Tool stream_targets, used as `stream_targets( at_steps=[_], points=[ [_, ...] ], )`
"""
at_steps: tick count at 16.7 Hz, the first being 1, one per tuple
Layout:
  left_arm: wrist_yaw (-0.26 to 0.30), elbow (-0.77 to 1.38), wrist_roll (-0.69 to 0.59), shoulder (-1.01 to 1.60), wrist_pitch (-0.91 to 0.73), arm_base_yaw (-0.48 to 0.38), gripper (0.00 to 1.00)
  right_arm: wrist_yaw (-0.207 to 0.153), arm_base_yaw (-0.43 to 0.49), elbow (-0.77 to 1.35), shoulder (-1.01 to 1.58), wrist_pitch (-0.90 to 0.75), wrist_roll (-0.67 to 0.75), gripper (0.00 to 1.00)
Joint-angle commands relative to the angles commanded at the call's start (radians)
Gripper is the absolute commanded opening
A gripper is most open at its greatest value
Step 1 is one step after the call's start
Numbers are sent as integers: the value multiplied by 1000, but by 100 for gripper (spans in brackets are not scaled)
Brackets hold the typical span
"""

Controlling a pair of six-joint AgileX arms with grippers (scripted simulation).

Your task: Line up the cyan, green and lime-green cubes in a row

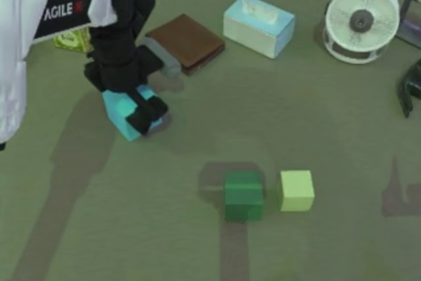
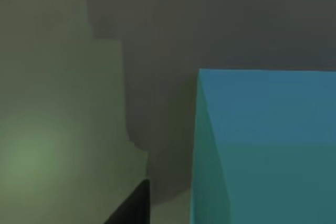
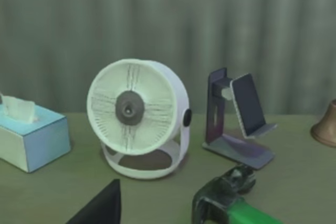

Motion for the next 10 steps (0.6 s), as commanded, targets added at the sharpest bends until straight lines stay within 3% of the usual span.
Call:
stream_targets(
  at_steps=[8, 10],
  points=[
    [0, 0, 0, 0, 0, 0, 2, 0, 0, 0, 0, 0, 0, 100],
    [0, 0, 0, 0, 0, 0, 0, 0, 0, 0, 0, 0, 0, 100]
  ],
)
